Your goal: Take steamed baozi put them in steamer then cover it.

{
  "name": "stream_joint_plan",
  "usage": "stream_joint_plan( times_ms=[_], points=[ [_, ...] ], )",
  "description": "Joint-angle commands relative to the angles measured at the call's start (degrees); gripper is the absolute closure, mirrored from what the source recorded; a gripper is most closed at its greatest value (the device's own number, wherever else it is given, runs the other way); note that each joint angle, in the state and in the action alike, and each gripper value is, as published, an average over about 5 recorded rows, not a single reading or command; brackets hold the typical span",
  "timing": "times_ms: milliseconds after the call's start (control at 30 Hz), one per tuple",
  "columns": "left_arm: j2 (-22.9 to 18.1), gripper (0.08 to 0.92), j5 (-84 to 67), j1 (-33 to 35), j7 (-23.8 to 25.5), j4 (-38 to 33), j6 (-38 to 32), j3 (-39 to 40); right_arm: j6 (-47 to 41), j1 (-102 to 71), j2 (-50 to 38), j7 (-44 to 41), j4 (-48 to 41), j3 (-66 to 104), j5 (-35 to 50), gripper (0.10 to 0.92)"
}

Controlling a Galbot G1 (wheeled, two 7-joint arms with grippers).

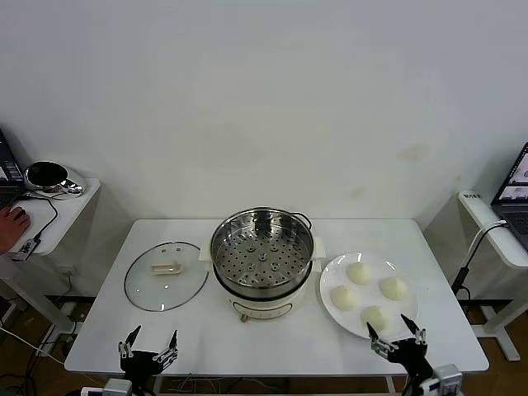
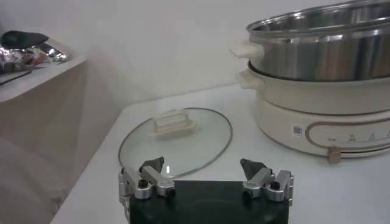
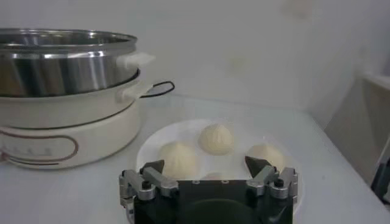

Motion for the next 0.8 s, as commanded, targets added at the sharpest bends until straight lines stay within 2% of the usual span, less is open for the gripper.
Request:
stream_joint_plan(
  times_ms=[33,300,533,667,800],
  points=[
    [-0.1,0.177,0.1,0.0,-0.1,-0.2,-0.1,0.2,-4.5,10.6,-9.4,-16.4,0.9,8.4,-16.5,0.203],
    [-0.4,0.177,0.1,-0.7,-0.1,-0.2,-0.1,0.5,-10.0,23.6,-22.1,-37.5,-3.4,7.2,-24.1,0.203],
    [-0.4,0.177,0.1,-0.5,-0.2,0.0,-0.2,0.6,-6.9,39.5,-31.0,-59.7,-11.3,-2.8,-34.8,0.203],
    [-0.5,0.177,0.2,-0.1,-0.4,-0.4,-0.3,0.7,-5.7,50.9,-32.8,-66.0,-16.6,-14.5,-40.1,0.203],
    [-0.8,0.177,0.6,0.2,-0.6,-0.7,-0.6,0.8,-3.2,62.9,-30.6,-65.6,-23.4,-27.6,-42.3,0.203]
  ],
)
